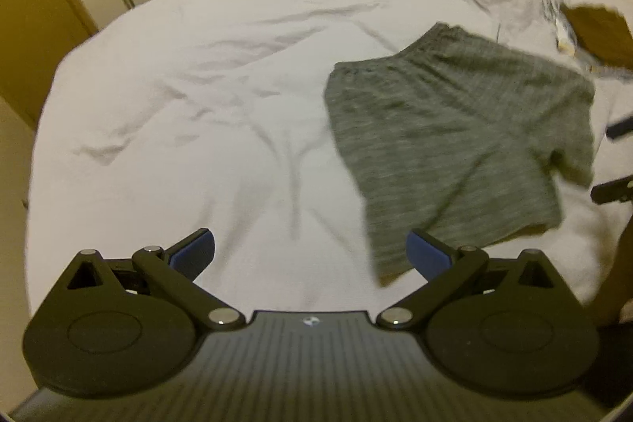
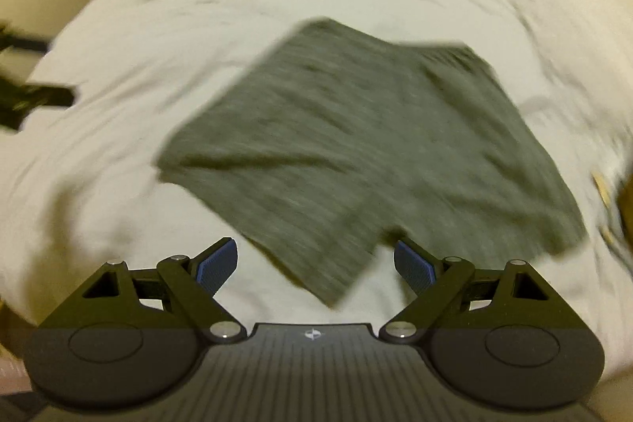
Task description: Fold clothes
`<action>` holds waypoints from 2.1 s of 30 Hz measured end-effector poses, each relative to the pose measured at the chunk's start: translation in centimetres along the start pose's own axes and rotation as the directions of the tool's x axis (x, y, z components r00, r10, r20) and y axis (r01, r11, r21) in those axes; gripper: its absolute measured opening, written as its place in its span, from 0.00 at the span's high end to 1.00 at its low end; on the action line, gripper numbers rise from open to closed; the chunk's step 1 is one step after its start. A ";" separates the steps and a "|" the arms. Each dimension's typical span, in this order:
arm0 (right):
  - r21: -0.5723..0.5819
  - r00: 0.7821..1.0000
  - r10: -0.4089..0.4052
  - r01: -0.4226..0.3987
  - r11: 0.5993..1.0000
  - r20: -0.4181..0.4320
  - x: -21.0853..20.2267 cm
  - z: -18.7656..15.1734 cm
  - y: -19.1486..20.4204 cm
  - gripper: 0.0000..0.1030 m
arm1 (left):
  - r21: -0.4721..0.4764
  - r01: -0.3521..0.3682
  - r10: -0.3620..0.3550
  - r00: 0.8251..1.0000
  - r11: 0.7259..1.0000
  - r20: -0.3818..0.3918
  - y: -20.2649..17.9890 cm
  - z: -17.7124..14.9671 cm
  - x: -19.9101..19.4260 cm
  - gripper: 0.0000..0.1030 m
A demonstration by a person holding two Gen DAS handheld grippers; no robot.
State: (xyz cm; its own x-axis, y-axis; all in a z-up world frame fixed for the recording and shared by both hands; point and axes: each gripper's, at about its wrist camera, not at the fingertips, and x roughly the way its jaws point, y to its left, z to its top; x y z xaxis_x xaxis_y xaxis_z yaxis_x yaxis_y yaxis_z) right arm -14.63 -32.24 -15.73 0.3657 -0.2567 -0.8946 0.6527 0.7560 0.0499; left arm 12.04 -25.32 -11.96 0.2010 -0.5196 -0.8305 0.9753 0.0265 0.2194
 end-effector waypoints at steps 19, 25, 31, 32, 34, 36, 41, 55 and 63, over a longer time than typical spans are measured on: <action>-0.132 0.979 -0.203 0.202 0.970 0.002 18.3 7.0 20.1 0.45 | 0.181 0.137 -0.139 0.990 0.974 0.001 10.7 0.8 10.7 0.02; -0.148 0.967 -0.254 0.248 0.957 -0.021 17.0 7.5 18.2 0.99 | 0.209 0.162 -0.166 0.986 0.964 0.000 11.3 0.0 11.6 0.01; 0.040 0.986 -0.167 0.167 0.985 -0.011 11.7 8.9 14.4 0.99 | 0.346 0.179 -0.198 0.980 0.921 0.020 10.3 1.0 12.7 0.01; 0.071 0.988 -0.154 0.154 0.985 -0.004 10.8 9.1 13.8 0.99 | 0.389 0.178 -0.205 0.978 0.904 0.031 9.9 1.2 12.9 0.02; 0.115 0.991 -0.135 0.133 0.984 0.013 9.1 9.4 12.7 0.99 | 0.523 0.157 -0.223 0.972 0.838 0.067 8.5 1.6 13.4 0.02; 0.145 0.992 -0.121 0.115 0.983 0.032 7.4 9.8 11.8 0.99 | 0.644 0.128 -0.246 0.964 0.754 0.096 7.0 2.0 13.9 0.02; 0.215 0.995 -0.069 0.052 0.975 0.074 4.6 10.8 9.4 0.98 | 0.862 0.055 -0.305 0.945 0.503 0.118 3.5 3.7 17.0 0.04; 0.243 0.987 0.092 -0.123 0.962 0.134 2.4 10.1 4.7 0.97 | 0.996 -0.061 -0.338 0.938 0.071 0.081 -3.2 11.4 28.4 0.57; 0.361 0.981 0.090 -0.147 0.921 0.171 -0.1 8.1 -0.5 0.97 | 1.000 0.004 -0.343 0.939 -0.017 -0.010 -4.3 15.8 26.3 0.96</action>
State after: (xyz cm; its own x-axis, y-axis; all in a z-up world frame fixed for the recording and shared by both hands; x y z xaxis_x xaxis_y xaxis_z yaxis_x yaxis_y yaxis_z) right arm -9.62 -37.50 -12.01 0.5309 -0.2872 -0.7973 0.7867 0.5167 0.3378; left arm 11.68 -52.62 -26.64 -0.1447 -0.4890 -0.8602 -0.1080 -0.8564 0.5050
